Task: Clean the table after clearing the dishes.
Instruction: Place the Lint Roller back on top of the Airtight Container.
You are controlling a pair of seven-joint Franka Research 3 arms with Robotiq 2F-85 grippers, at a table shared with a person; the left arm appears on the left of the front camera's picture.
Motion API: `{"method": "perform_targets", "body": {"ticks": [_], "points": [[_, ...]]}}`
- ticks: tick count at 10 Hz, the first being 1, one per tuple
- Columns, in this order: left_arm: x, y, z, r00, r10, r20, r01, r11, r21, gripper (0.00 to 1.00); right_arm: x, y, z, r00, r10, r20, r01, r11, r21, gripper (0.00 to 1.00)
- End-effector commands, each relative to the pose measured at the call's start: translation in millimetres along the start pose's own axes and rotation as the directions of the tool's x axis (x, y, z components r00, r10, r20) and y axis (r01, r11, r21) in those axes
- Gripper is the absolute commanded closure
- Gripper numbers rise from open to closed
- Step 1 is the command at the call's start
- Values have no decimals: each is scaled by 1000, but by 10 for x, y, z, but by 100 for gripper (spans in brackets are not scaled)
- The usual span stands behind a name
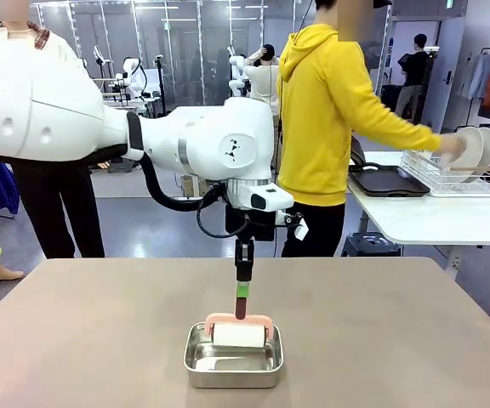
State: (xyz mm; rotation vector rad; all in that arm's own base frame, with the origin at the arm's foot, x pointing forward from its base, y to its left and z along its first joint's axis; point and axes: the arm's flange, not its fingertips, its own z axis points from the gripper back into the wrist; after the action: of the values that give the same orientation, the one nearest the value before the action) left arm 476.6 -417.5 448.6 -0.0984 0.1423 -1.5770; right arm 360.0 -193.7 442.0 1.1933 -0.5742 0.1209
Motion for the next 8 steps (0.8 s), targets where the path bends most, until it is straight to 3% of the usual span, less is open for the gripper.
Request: {"method": "perform_targets", "body": {"ticks": [1, 4, 8], "points": [[17, 84, -38, 999, 2, -51, -2, 1000, -11, 77, -9, 20, 4, 1000, 18, -8, -18, 1000, 0, 0], [-190, 217, -178, 1000, -5, -18, 5, 1000, -10, 77, -9, 20, 4, 1000, 18, -8, -18, 1000, 0, 0], [-282, 259, -144, 1000, 3, 4, -3, 1000, 13, 35, -9, 20, 4, 1000, 18, -8, -18, 1000, 0, 0]]}}
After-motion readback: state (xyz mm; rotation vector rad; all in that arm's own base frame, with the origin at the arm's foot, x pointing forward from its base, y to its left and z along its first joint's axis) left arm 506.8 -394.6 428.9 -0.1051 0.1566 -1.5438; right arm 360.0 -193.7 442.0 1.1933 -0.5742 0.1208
